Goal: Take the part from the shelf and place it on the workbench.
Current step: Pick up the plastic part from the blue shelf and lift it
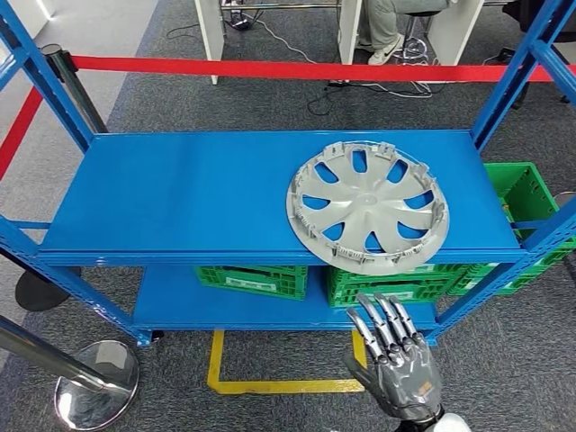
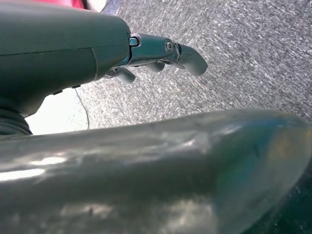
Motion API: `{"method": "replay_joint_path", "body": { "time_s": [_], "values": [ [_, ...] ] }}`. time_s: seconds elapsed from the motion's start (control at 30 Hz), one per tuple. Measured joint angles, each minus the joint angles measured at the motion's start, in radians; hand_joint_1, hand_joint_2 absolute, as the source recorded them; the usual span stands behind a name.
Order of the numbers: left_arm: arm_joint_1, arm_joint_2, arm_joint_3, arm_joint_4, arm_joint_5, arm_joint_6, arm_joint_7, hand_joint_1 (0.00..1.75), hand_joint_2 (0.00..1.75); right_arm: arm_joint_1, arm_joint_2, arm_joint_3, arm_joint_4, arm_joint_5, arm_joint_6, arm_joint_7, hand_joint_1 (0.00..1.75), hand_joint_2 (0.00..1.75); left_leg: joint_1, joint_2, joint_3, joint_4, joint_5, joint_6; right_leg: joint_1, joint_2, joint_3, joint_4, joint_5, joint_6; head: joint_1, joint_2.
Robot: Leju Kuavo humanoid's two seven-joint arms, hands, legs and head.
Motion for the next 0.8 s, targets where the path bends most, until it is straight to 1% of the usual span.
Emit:
{"method": "replay_joint_path", "body": {
  "time_s": [0.2,0.5,0.63,0.8],
  "values": [
    [0.0,0.004,-0.015,0.0,0.005,0.003,0.007,0.0,0.0,-0.021,-0.02,0.011,0.032,0.042,0.0,0.108,0.0,1.75,0.0,0.0,0.0,0.0,0.0,0.0,0.0,0.0,0.0,0.0,0.0,0.0,0.0,0.0],
    [0.001,0.006,-0.039,0.0,0.018,0.002,0.01,0.0,0.0,-0.074,-0.039,0.055,0.073,0.087,0.001,0.218,0.0,1.75,0.0,0.0,0.0,0.0,0.0,0.0,0.0,0.0,0.0,0.0,0.0,0.0,0.0,0.0],
    [0.001,0.007,-0.053,0.0,0.019,0.001,0.014,0.0,0.0,-0.099,-0.043,0.064,0.088,0.102,0.008,0.235,0.0,1.75,0.0,0.0,0.0,0.0,0.0,0.0,0.0,0.0,0.0,0.0,0.0,0.0,0.0,0.0],
    [0.003,0.01,-0.073,-0.005,0.02,-0.003,0.041,0.0,0.0,-0.152,-0.06,0.07,0.126,0.079,0.012,0.205,0.0,1.75,0.0,0.0,0.0,0.0,0.0,0.0,0.0,0.0,0.0,0.0,0.0,0.0,0.0,0.0]
  ]
}}
